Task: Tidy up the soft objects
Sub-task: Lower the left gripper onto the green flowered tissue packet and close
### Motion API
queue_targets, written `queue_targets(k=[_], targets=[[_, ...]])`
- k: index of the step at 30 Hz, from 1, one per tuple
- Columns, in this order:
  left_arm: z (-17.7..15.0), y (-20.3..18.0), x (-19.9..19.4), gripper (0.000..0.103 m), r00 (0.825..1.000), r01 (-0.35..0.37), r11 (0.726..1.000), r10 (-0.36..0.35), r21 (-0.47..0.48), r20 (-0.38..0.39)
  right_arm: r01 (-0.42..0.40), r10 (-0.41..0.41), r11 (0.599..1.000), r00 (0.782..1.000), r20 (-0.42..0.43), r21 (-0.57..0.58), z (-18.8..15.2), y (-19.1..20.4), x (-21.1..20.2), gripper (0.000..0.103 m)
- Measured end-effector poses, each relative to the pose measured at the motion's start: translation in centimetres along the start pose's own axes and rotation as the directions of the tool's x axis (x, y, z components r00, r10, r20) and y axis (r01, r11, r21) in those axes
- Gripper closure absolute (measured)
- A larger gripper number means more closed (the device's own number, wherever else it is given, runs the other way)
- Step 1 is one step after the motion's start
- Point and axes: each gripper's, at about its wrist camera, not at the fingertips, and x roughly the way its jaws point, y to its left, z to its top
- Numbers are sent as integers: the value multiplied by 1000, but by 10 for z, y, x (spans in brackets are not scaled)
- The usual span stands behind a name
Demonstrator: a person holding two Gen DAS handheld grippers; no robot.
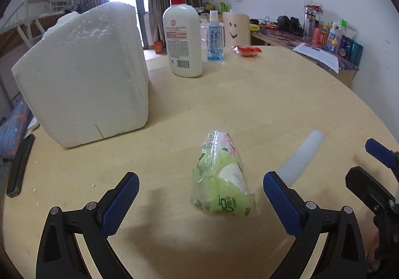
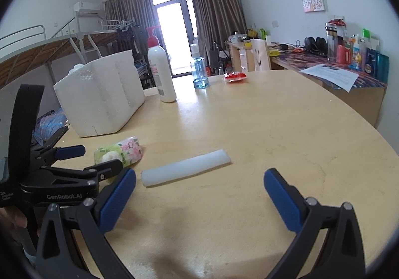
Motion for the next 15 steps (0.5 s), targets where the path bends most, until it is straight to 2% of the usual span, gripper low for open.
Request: queue_targets(k=[5,11,15], targets=[[4,2,11,13,999,-6,1000,5,-9,-41,-17,17,1000,1000,-15,13,2,-4,2,0],[6,6,22,32,995,9,999,-12,-38,-97,-10,10,1000,999,-32,-3,0,-3,5,0],[5,8,20,45,995,24,998,-29,-50,-96,-4,4,1000,999,-38,-8,0,-1,6,0]])
